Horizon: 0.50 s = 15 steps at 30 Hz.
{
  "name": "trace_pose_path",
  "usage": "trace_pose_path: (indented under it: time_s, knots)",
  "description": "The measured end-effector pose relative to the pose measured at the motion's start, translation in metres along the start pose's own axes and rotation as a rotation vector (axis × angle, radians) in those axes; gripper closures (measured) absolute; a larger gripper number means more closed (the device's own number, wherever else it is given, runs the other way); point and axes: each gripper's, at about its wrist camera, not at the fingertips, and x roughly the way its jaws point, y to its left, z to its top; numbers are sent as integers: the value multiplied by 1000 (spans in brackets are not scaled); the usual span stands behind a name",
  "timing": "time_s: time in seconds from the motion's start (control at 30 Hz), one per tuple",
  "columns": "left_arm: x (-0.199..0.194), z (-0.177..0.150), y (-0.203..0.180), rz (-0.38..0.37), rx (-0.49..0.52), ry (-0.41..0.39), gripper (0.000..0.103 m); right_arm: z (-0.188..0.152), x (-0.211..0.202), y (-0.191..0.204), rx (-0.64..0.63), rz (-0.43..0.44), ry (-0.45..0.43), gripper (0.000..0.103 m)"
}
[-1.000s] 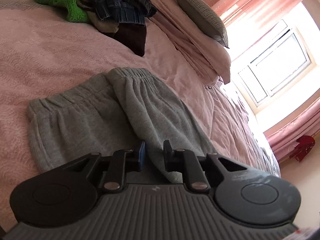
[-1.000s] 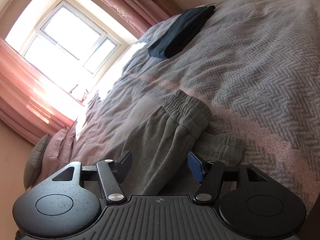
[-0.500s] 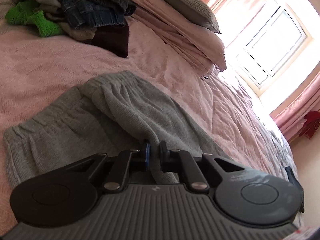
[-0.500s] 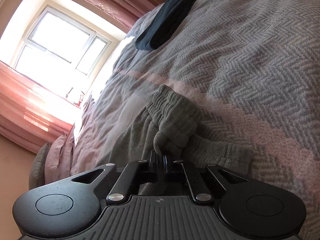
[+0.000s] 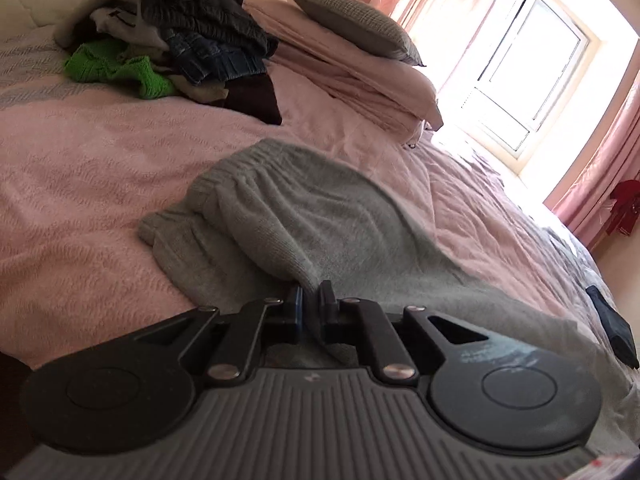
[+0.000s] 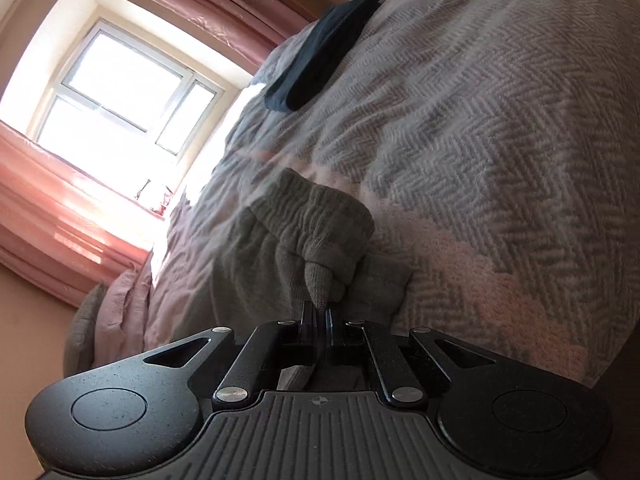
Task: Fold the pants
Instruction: 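Fold the held sweatpants over onto themselves with both grippers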
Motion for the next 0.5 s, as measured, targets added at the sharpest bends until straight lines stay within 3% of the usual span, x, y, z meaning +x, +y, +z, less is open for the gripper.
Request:
trace_pose_path:
  time_s: [0.13,0.27,0.43,0.5]
  knots:
    - [-17,13,-16,-21,79,-68,97,4,-26,20,-53,99,-54,103]
    - [-14,-4,-11,24,90,-31,97,-9,-5,-7,-15,-50,19,103]
    - [-23,4,-7,-16,41,-53,96,-6,-27,-8,66,82,-43,103]
    - [-24,6,-11,-8,65,-74,96,-4,-32,-1,52,91,-59,103]
